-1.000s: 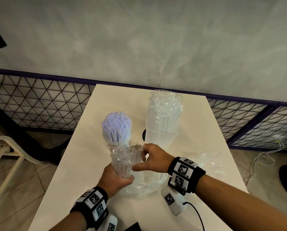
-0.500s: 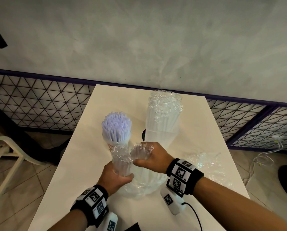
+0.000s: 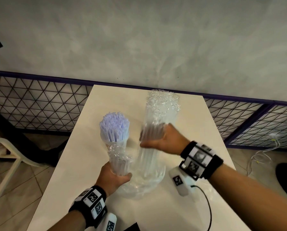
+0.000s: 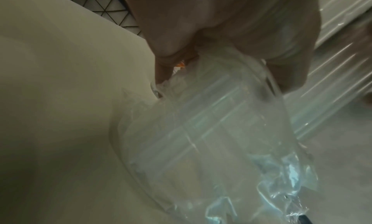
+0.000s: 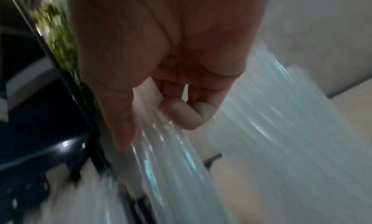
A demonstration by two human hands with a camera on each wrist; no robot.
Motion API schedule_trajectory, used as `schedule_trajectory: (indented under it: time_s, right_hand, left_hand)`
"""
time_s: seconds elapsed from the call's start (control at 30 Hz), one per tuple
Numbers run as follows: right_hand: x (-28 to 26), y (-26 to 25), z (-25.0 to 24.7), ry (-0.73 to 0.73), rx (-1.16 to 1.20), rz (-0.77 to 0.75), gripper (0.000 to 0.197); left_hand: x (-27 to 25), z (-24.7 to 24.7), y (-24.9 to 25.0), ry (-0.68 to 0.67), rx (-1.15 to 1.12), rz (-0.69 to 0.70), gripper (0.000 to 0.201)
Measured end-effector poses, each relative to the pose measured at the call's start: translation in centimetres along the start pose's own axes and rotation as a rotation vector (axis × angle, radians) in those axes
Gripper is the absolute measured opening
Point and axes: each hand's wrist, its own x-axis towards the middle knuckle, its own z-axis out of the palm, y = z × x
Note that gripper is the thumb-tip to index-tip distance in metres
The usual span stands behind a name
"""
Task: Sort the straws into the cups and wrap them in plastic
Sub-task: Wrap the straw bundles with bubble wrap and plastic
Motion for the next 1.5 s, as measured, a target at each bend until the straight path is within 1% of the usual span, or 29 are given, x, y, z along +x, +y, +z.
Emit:
schedule_trajectory:
  time_s: [0.1,0.17,0.27,0.47,0.5,0.57,0.63,0.67,0.7,0.77,0.8,0.87,0.93,1.0,1.07,1.13,1.2,1.23,1.3,1.37,1.43,1.5]
  right_hand:
    - [0.7,-4.1,-4.9,0.146,0.083,-0.053,0.018]
    - [1.4,-5.9,-7.7,0.245,0.16,-0.079,0.019]
    - [3.0,-6.8,-9.6,0.314,0.194,-0.097,0.032]
    - [5.3,-5.7,-11.2,0.333,0.067,-0.041,0.064]
    - [5.5,-5.5,-11.6,0.328,0.038,-0.029,0.066]
    - [5.8,-5.0,-11.8,0.319,-0.012,0.003,0.069]
    - [6.2,-4.2,-11.5,0.328,-0.051,0.051,0.081]
    - [6.4,-3.7,-11.1,0.33,-0.065,0.073,0.082]
    - [6.4,-3.1,-10.6,0.324,-0.072,0.09,0.076]
    - [6.5,-1.5,-9.3,0.283,-0.053,0.107,0.058]
    - [6.5,-0.7,-8.6,0.262,-0.05,0.117,0.053]
    - [6.4,0.4,-7.3,0.266,-0.112,0.143,0.055]
    - [6.2,0.9,-6.6,0.326,-0.205,0.145,0.066]
    - [6.2,0.9,-6.6,0.377,-0.187,0.098,0.08]
    - [6.3,0.6,-7.0,0.423,-0.1,0.021,0.092]
    - [6.3,0.1,-7.5,0.469,-0.061,-0.069,0.101]
    - [6.3,-0.6,-7.7,0.47,-0.127,-0.177,0.106]
    - [6.2,-1.0,-7.6,0.433,-0.213,-0.236,0.106]
    - [6.4,-1.2,-7.0,0.31,-0.455,-0.341,0.103]
    - [6.9,-0.7,-6.0,0.23,-0.626,-0.392,0.095]
    - [7.5,-0.1,-5.2,0.237,-0.666,-0.405,0.077]
    - [7.9,0.2,-4.9,0.283,-0.651,-0.383,0.063]
  left_hand:
    - [0.1,0.0,-0.2,-0.007,0.008,-0.006,0.059]
    - [0.1,0.0,-0.3,-0.011,0.016,-0.005,0.059]
    - [0.2,0.1,-0.2,-0.015,0.012,-0.008,0.061]
    - [0.2,0.1,-0.4,-0.011,-0.002,-0.038,0.068]
    - [0.2,0.1,-0.4,-0.01,-0.001,-0.041,0.068]
    - [0.2,0.1,-0.3,-0.012,0.002,-0.042,0.069]
    - [0.2,0.1,-0.3,-0.016,0.002,-0.043,0.068]
    - [0.2,0.1,-0.3,-0.016,0.003,-0.043,0.068]
    - [0.2,0.0,-0.4,-0.016,0.004,-0.043,0.068]
    - [0.2,0.0,-0.4,-0.019,0.005,-0.043,0.069]
    - [0.2,0.0,-0.4,-0.021,0.004,-0.041,0.069]
    - [0.1,0.0,-0.3,-0.022,-0.001,-0.034,0.068]
    - [0.1,-0.1,-0.2,-0.026,0.0,-0.028,0.068]
    - [0.0,-0.1,-0.2,-0.028,0.001,-0.026,0.067]
    - [0.1,-0.1,-0.3,-0.026,0.003,-0.026,0.067]
    - [0.1,-0.1,-0.3,-0.026,0.001,-0.03,0.067]
    - [0.1,-0.1,-0.2,-0.026,0.001,-0.029,0.066]
    - [0.1,-0.1,-0.2,-0.027,0.0,-0.027,0.065]
    - [0.1,0.0,-0.2,-0.026,-0.006,-0.028,0.065]
    - [0.1,-0.1,-0.3,-0.023,-0.01,-0.033,0.065]
    - [0.2,-0.1,-0.3,-0.024,-0.014,-0.037,0.065]
    - [0.2,0.0,-0.4,-0.024,-0.014,-0.036,0.064]
